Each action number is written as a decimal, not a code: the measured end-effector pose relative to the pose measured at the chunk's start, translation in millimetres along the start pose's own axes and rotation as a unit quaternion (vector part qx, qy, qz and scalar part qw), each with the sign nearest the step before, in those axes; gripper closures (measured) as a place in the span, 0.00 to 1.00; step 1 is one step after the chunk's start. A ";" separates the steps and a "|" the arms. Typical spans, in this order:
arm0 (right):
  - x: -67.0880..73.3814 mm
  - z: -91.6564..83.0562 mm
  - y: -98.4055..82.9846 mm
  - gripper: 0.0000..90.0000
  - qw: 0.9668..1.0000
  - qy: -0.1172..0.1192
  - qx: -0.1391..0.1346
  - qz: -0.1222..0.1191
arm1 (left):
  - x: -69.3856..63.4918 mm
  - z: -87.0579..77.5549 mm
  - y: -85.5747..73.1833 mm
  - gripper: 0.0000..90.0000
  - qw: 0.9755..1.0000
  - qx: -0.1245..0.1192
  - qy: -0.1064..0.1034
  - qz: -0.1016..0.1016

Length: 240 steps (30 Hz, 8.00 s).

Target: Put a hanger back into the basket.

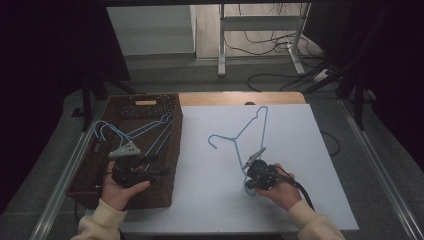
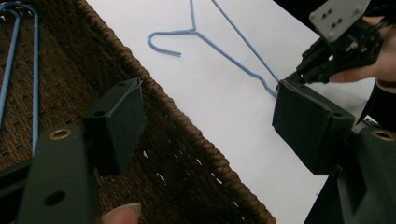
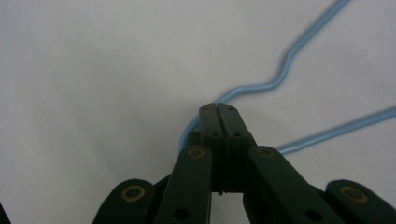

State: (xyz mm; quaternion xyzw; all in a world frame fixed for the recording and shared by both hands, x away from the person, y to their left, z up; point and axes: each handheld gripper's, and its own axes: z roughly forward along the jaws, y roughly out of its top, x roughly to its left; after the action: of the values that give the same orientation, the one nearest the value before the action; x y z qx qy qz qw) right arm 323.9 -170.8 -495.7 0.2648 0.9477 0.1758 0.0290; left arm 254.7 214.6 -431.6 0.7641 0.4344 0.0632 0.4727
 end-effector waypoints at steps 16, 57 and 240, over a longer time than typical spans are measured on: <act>31.3 8.7 1.8 1.00 0.998 0.054 0.000 -0.027 | 2.9 -1.7 0.1 0.28 1.000 -0.003 -0.003 -0.007; -32.4 -6.6 36.6 0.88 0.990 0.008 -0.123 0.073 | 5.4 -3.0 0.7 0.28 1.000 -0.005 -0.022 -0.013; -51.1 -70.1 -72.3 0.28 0.955 -0.021 -0.265 0.128 | 36.9 -35.1 45.3 0.96 0.987 -0.097 -0.089 -0.095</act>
State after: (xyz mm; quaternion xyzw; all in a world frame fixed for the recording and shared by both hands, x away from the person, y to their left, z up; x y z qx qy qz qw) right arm 321.9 -277.0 -457.2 0.3701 0.8245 0.4174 0.0950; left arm 286.9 256.7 -388.8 0.6727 0.4530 -0.0083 0.5850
